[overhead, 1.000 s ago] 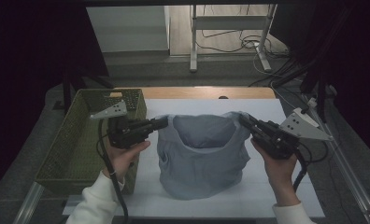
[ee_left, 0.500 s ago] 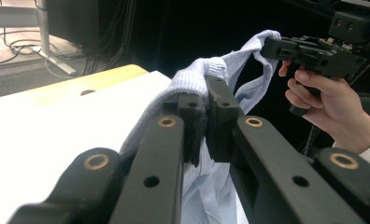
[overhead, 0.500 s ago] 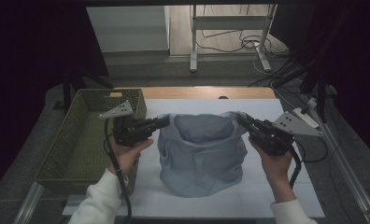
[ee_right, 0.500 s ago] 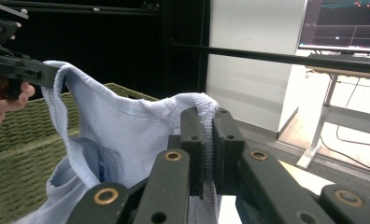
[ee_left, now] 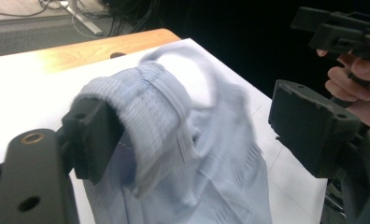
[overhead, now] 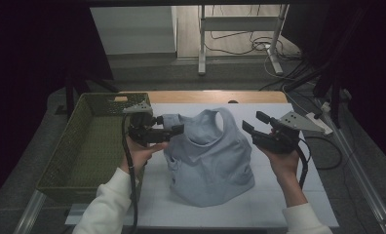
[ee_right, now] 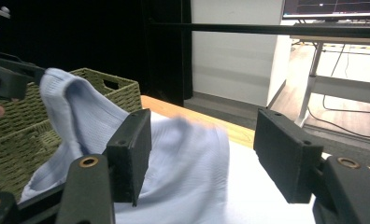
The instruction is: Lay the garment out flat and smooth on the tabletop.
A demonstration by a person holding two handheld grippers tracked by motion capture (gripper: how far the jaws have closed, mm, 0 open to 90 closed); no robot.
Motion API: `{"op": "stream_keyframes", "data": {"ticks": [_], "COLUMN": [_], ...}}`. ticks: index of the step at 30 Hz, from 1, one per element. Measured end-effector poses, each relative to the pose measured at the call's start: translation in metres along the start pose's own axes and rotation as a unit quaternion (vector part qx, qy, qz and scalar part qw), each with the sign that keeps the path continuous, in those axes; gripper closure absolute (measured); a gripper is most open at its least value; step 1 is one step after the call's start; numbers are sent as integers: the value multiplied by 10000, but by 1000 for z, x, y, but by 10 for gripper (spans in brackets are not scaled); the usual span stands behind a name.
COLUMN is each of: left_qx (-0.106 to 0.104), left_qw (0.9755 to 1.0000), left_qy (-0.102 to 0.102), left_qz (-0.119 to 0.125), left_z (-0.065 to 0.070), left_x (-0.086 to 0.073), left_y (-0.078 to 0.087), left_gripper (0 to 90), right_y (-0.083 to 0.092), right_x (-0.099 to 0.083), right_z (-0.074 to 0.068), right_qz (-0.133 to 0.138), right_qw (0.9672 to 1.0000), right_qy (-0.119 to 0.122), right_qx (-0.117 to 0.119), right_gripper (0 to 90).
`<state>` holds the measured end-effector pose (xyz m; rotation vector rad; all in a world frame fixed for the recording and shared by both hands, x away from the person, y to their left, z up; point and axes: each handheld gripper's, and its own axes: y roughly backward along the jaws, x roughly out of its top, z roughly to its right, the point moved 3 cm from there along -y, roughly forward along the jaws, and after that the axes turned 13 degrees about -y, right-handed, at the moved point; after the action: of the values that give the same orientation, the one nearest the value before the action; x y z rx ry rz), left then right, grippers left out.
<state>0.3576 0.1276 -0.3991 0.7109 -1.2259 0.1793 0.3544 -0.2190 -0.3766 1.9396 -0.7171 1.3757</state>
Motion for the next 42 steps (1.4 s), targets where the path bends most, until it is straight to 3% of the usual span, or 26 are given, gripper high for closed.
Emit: {"op": "stream_keyframes", "data": {"ticks": [7, 9, 12, 17, 19, 23, 34, 42], "left_qx": [-205, -262, -139, -169, -78, -59, 43, -138], "left_qw": [9995, 9980, 9946, 9912, 9904, 9907, 9962, 9968], "left_qy": [-20, 84, 235, 521, 548, 519, 304, 147], "left_qz": [-244, -575, -1001, -1208, -1263, -1258, -820, -780], "left_z": [-3, -7, -15, -24, -25, -23, -8, 3], "left_x": [-2, -7, -18, -33, -36, -37, -33, -35], "left_y": [-5, -9, -14, -15, -13, -8, 12, 14], "left_gripper": [213, 206, 191, 185, 186, 189, 216, 223], "right_y": [1, 1, -1, -4, -4, -4, -2, -2], "right_x": [0, -1, -4, -8, -8, -9, -11, -18], "right_z": [-9, -9, -8, -7, -8, -9, -8, -4], "right_qz": [16, -10, -72, -125, -127, -109, -167, -354], "right_qw": [9999, 9999, 9998, 9998, 9998, 9998, 9997, 9992], "right_qy": [134, 142, 134, 102, 110, 135, 153, 145], "right_qx": [81, 97, 103, 102, 115, 114, 111, 83], "right_gripper": [392, 395, 403, 411, 414, 417, 419, 417]}}
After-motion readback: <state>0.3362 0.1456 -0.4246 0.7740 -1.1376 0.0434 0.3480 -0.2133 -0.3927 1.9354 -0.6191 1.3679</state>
